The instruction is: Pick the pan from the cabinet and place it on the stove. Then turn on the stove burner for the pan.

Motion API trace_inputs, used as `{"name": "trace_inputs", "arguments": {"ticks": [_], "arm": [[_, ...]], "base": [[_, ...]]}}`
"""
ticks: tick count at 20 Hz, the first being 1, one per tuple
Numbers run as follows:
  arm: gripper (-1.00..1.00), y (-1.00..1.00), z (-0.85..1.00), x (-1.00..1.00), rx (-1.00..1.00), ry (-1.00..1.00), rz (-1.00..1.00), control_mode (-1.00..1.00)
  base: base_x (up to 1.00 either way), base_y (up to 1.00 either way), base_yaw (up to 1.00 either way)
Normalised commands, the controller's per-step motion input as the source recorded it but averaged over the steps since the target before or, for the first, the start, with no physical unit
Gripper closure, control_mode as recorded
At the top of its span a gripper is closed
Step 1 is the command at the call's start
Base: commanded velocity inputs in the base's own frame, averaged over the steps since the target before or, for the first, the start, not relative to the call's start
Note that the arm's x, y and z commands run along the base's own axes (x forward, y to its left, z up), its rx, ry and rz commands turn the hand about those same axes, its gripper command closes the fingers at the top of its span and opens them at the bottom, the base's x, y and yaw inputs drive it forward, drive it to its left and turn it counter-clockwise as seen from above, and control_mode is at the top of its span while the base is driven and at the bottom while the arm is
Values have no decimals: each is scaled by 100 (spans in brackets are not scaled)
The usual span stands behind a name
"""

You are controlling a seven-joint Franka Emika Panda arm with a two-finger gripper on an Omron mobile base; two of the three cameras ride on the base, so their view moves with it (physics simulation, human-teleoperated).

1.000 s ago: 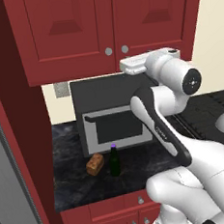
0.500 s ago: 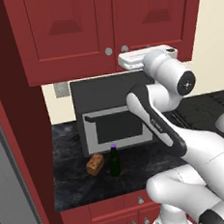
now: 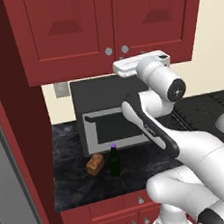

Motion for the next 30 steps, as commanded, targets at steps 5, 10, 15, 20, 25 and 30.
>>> {"name": "trace_inputs", "arguments": {"ticks": [5,10,15,20,25,30], "arm": [[-100,0,0,11,0,0,-3,-100],[-100,10,1,17,0,0,-13,-100],[-100,22,0,16,-1,0,-14,-100],[-100,24,11,4,0,-5,-8,-100],[-100,6,23,0,0,-16,-3,-100],[-100,1,6,0,0,-7,-2,-100]], "base": [[0,0,0],[0,0,0],[0,0,0],[0,0,0],[0,0,0],[0,0,0]]}}
